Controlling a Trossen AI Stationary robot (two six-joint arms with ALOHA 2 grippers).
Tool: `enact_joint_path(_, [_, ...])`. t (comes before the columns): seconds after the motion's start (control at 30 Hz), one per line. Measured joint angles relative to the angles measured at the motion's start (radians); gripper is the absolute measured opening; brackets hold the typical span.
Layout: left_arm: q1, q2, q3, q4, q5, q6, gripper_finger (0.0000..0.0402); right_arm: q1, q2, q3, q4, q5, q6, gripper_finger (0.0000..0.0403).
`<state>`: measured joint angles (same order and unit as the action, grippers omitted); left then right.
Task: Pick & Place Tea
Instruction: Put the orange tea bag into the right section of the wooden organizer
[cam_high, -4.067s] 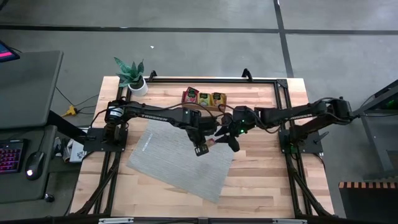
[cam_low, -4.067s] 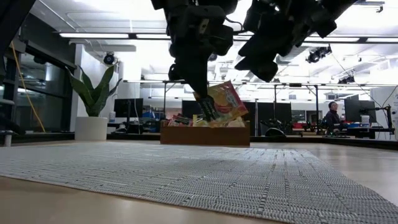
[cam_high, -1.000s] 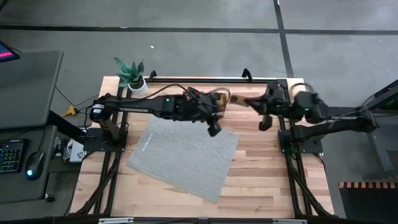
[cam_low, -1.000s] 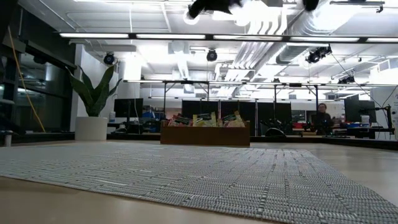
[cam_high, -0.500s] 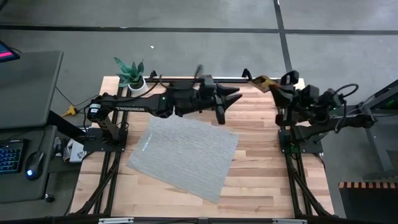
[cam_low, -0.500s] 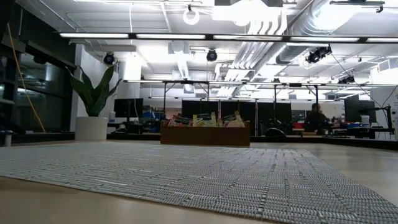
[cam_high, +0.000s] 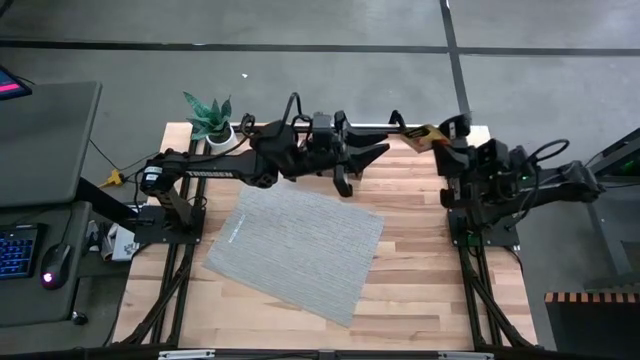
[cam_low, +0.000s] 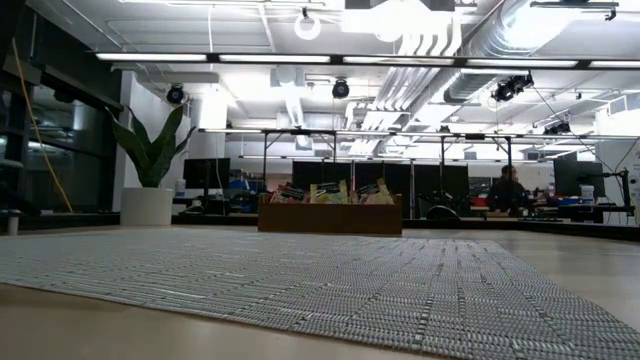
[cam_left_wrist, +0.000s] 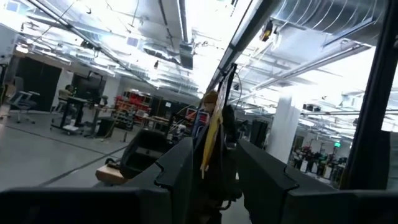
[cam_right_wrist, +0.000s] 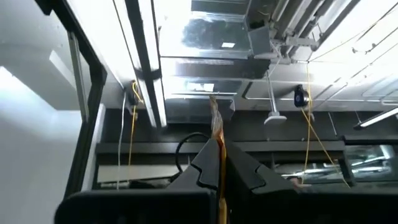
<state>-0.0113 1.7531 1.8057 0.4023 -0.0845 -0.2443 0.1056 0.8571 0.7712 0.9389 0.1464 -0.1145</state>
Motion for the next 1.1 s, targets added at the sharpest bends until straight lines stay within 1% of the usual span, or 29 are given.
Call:
enact_joint_path(0.23, [0.000, 0.000, 0.000, -0.001, 0.015, 0.000, 0.0122, -0.027, 0.060, 0.000, 0.086, -0.018, 0.051, 0.0000])
enact_joint_path(0.5, [0.000, 0.000, 0.000, -0.001, 0.005, 0.004, 0.0122, -0.047, 0.092, 0.000, 0.106, -0.042, 0.109, 0.0000])
enact_joint_path(0.97, [0.007, 0.000, 0.000, -0.021, 0.001, 0.005, 0.0122, -0.047, 0.165, 0.000, 0.107, -0.043, 0.158, 0.0000])
enact_joint_path(1.03, [0.007, 0.000, 0.000, -0.036, -0.008, 0.004, 0.0115, -0.047, 0.164, 0.000, 0.121, -0.041, 0.152, 0.0000])
enact_joint_path(1.1, [0.007, 0.000, 0.000, -0.047, -0.010, 0.004, 0.0094, -0.054, 0.162, 0.000, 0.125, -0.041, 0.151, 0.0000])
